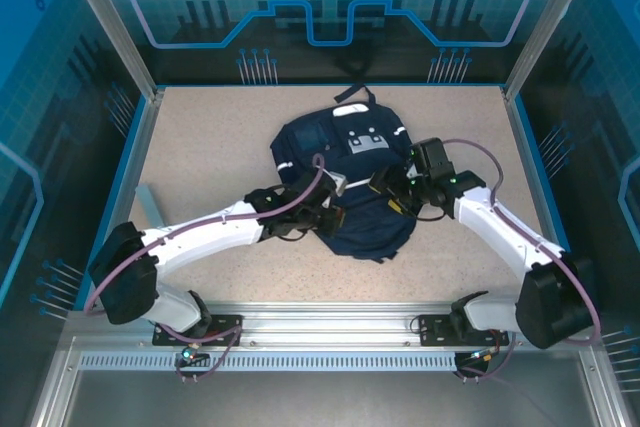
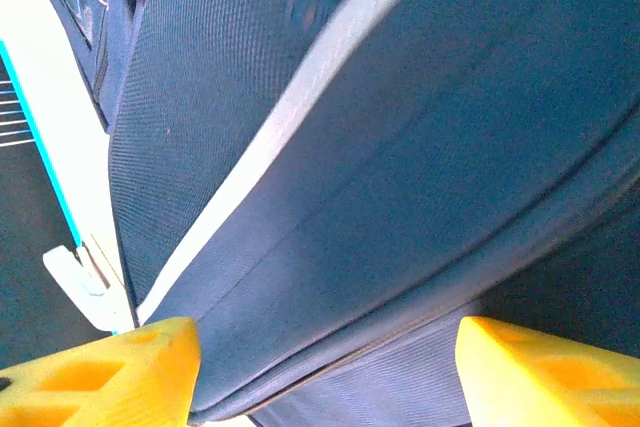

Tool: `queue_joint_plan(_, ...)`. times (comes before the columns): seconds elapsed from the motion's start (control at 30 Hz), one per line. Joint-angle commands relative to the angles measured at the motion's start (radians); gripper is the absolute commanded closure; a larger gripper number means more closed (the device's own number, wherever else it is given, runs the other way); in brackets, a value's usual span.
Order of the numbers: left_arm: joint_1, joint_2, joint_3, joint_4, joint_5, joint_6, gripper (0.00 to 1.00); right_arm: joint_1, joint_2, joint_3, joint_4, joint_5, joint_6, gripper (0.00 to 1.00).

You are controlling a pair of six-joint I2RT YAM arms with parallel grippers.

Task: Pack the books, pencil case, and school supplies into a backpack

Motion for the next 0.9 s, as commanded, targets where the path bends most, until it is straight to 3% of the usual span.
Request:
queue_joint_plan(0.0, -0.046, 0.039, 0.070, 0.079, 0.057, -0.010, 1.00, 0.016, -0.052, -0.045, -0.035, 0.034, 0.073, 0.30)
queue_joint_plan(0.2, -0.076, 0.099, 0.115, 0.091, 0.050, -0.017, 1.00, 0.017, -0.050, -0.076, -0.023, 0.035, 0.087, 0.34)
queue_joint_plan(0.43, -0.078, 0.096, 0.116, 0.073, 0.039, -0.007, 1.00, 0.023, 0.034, -0.039, 0.023, -0.001, 0.074, 0.60)
queue_joint_plan(0.6, -0.076, 0.077, 0.095, 0.017, -0.019, 0.009, 1.00, 0.022, 0.050, -0.003, -0.014, 0.044, 0.044, 0.80)
queue_joint_plan(0.87, -0.008, -0.043, -0.044, -0.066, -0.100, 0.023, 1.00, -0.006, 0.034, 0.023, -0.093, 0.107, -0.007, 0.90)
